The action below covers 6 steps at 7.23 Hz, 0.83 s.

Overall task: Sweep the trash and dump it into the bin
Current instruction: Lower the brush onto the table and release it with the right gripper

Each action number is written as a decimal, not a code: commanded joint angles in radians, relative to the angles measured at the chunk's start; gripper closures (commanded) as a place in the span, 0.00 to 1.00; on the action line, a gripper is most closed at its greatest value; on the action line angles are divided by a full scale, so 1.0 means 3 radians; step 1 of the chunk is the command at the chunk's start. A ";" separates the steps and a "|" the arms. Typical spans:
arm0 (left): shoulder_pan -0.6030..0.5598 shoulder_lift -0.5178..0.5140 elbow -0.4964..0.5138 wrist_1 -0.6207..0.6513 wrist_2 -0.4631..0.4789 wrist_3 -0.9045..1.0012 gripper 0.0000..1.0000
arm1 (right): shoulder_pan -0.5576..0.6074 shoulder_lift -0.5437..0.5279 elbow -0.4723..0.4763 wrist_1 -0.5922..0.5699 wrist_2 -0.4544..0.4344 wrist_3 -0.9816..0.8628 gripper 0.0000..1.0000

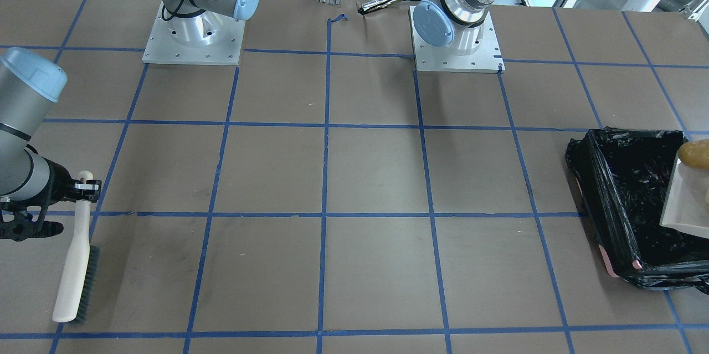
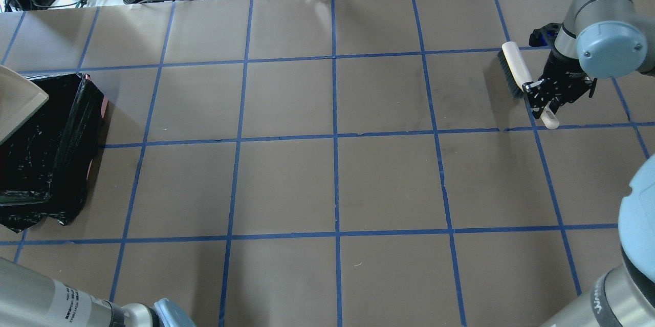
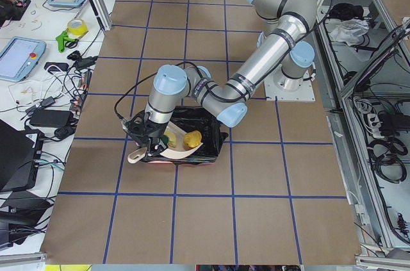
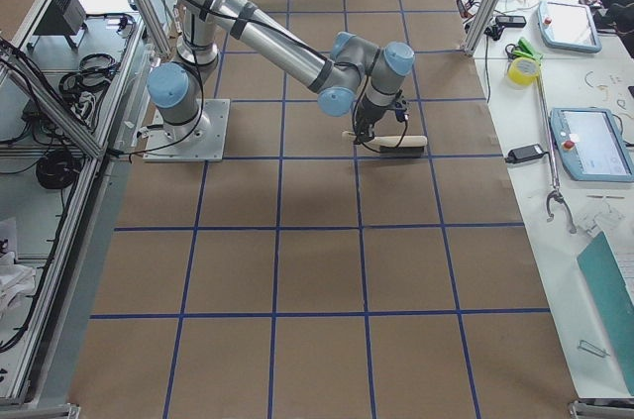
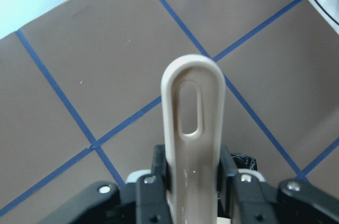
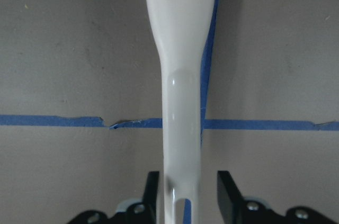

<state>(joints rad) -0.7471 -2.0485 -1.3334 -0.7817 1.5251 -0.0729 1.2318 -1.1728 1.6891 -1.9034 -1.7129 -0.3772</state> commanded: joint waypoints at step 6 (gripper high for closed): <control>-0.0220 0.0221 -0.0494 0.1203 0.0004 0.0585 1.00 | 0.0102 -0.0676 -0.0226 0.0483 0.0412 0.0040 0.00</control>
<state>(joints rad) -0.8087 -2.0050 -1.4339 -0.4991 1.5263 0.0758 1.2497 -1.3225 1.6269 -1.8146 -1.6193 -0.3654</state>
